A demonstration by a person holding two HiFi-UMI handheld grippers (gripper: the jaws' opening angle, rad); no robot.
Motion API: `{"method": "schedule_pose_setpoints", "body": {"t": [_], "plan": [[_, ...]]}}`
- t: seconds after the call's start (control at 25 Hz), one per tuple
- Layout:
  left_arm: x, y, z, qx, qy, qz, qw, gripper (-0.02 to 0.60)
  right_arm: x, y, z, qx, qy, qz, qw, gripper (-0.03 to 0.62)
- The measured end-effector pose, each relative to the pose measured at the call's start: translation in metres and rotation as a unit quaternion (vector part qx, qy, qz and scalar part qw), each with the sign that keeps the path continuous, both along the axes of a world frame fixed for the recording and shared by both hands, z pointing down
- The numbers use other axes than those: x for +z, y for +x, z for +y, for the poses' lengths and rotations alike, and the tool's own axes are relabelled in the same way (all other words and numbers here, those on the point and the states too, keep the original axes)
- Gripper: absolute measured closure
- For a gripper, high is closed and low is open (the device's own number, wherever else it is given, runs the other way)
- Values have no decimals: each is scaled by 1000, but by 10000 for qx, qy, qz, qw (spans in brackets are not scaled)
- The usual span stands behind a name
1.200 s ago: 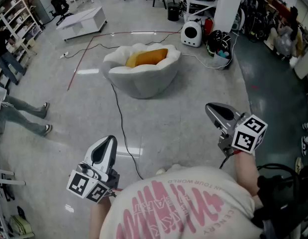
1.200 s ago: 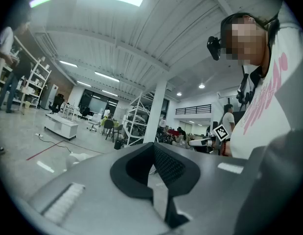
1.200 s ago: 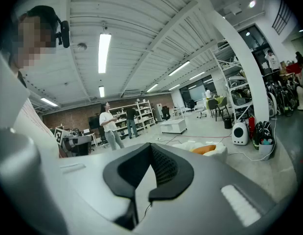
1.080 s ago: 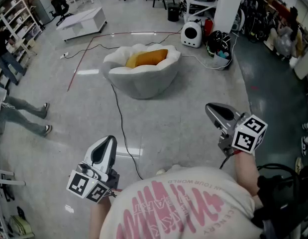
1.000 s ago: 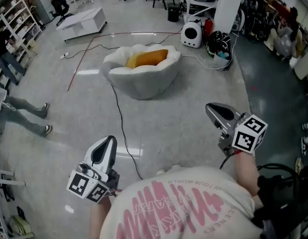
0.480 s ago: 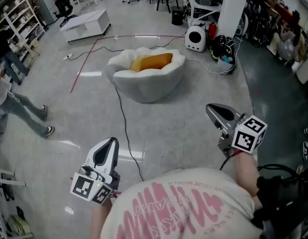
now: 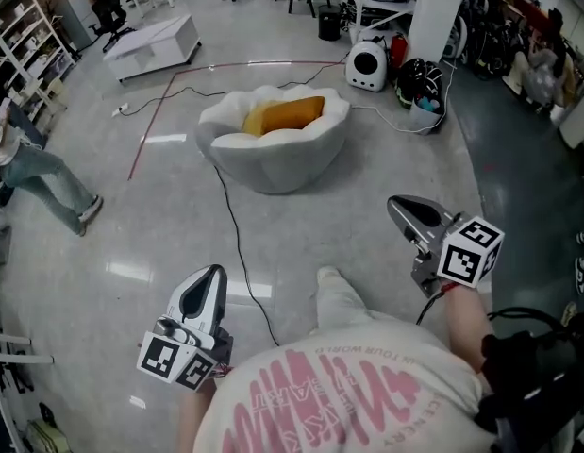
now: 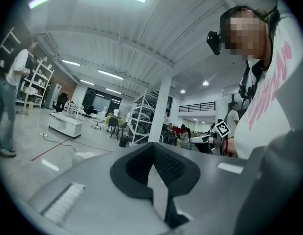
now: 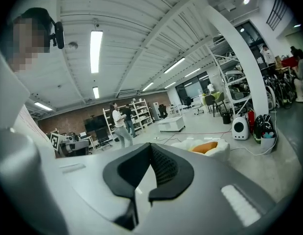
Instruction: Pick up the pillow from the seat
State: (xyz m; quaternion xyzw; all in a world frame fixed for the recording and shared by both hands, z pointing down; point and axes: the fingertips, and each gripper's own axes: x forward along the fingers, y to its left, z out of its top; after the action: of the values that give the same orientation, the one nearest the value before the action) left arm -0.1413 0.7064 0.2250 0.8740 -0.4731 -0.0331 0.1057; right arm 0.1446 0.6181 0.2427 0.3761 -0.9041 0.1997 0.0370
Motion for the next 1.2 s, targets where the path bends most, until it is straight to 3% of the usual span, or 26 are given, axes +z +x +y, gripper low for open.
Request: {"method": "schedule_pose_setpoints", "body": {"t": [0.4, 0.56, 1.2], "plan": [[12, 6, -65, 83, -131, 33, 9999, 566, 18, -18, -64, -166, -148, 11, 9998, 588], [20, 13, -107, 38, -270, -148, 9995, 566, 23, -16, -108, -257, -217, 36, 9994, 588], [7, 18, -261, -144, -284, 53, 9995, 566, 12, -20, -268, -531, -265, 197, 9980, 588]]}}
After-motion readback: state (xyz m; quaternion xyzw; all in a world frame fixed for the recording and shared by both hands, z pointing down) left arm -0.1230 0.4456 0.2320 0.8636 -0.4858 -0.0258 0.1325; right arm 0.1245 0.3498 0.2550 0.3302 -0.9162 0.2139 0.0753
